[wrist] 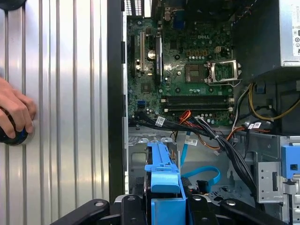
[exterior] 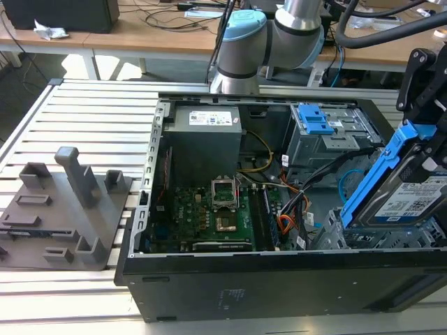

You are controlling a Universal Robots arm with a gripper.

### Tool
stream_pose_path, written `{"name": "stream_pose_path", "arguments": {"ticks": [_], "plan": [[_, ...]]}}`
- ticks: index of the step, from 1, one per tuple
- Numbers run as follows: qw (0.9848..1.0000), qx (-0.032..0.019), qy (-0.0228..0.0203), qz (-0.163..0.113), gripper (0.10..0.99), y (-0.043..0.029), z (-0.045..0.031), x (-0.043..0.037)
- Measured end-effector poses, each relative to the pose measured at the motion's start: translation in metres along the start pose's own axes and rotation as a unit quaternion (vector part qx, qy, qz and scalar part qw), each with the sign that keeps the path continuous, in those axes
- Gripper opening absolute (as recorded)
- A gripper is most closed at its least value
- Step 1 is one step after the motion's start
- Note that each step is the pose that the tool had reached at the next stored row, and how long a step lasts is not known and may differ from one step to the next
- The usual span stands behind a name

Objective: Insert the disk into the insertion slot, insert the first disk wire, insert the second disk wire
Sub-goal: 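Insert the disk into the insertion slot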

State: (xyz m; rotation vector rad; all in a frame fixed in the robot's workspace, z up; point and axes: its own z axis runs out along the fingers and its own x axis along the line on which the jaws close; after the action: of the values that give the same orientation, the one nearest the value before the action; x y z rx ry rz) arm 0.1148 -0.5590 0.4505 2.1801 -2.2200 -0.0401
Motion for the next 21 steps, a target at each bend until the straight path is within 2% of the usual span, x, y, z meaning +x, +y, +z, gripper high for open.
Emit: {"name": "stream_pose_path", "arguments": {"ticks": [10, 21], "plan": [[1.0000, 0.0000, -0.0013, -0.001, 0.369, -0.0030, 0.0089, -0.0123], [1.0000, 0.0000, -0.0015, -0.002, 0.369, -0.0039, 0.0289, -0.0135]]}}
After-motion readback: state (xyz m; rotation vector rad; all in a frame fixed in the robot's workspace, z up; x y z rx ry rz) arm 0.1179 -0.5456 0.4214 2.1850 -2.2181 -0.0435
